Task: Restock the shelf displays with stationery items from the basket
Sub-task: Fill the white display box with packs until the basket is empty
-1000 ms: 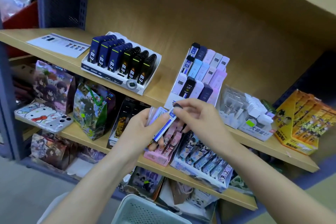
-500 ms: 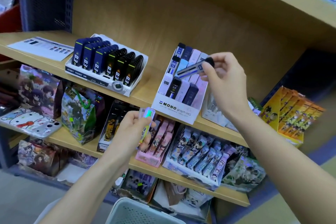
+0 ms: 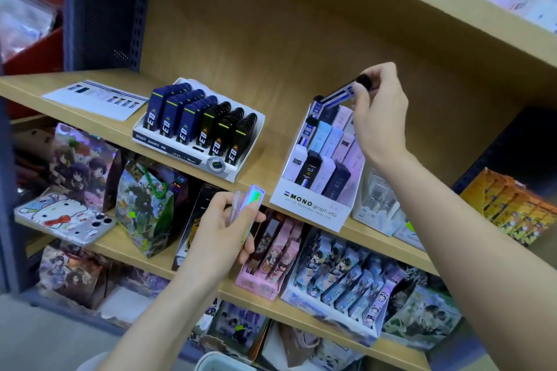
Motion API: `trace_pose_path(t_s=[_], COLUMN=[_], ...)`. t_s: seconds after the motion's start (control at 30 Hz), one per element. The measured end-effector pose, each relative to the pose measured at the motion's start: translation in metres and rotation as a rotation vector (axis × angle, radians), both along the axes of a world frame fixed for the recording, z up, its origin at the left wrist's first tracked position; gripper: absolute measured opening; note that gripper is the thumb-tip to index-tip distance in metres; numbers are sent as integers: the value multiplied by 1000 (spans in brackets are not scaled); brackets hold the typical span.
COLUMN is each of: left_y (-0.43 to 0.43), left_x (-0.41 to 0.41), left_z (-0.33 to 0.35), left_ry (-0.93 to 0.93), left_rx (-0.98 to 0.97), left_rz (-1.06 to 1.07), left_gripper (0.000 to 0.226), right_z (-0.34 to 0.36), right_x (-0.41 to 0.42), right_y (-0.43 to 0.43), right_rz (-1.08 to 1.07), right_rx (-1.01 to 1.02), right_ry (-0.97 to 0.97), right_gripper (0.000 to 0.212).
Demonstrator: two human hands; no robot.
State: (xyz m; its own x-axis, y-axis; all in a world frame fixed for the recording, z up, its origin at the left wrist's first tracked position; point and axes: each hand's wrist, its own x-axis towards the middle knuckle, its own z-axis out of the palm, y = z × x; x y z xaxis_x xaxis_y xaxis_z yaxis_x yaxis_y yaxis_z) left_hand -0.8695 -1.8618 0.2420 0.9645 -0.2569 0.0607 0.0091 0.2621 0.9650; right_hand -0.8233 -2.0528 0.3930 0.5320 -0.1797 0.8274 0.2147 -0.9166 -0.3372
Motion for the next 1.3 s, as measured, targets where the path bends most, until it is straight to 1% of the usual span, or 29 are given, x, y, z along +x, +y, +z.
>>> trace_pose_path(t_s=[0.13, 0.3, 0.43, 0.5, 0.63, 0.77, 0.87, 0.97, 1.1, 1.17, 1.23, 1.3], left_y=[2, 3, 4, 5, 2, -2, -4, -7, -9, -8, -7, -7], left_x=[1, 1, 3, 4, 4, 3, 2, 0, 0, 1, 2, 2], left_z=[0, 0, 0, -1, -2, -2, -4, -6, -5, -4, -4, -4], left_ry=[10, -1, 5, 3, 2, 15, 18, 24, 22, 12, 15, 20], left_rx=[-20, -11, -23, -23, 9, 7, 25, 28, 29, 48, 57, 55], left_rz=[4, 10, 3, -3, -20, -22, -32, -39, -37, -28, -19, -19], left_gripper=[14, 16, 12, 13, 16, 17, 20, 20, 21, 22, 20, 19], right_z=[2, 10, 15, 11, -5, -17, -21, -22, -20, -17, -16, -19], right_x=[10, 16, 8, -2, -18, -27, -28, -29, -27, -27, -30, -36], right_y=[0, 1, -1, -5, -26, -35, -36, -37, -36, -34, -34, -35], right_rz=[7, 18, -11, -5, -75, -75, -101, -113, -128, -125, -73, -6], right_rx=[-21, -80, -131, -132, -187, -171, -260, -239, -233, -200, -134, -110], right_ry=[128, 194, 78, 80, 246, 378, 431, 387, 365, 340, 268, 181], right_gripper=[2, 2, 9, 11, 8, 7, 9, 7, 11, 9, 5, 4])
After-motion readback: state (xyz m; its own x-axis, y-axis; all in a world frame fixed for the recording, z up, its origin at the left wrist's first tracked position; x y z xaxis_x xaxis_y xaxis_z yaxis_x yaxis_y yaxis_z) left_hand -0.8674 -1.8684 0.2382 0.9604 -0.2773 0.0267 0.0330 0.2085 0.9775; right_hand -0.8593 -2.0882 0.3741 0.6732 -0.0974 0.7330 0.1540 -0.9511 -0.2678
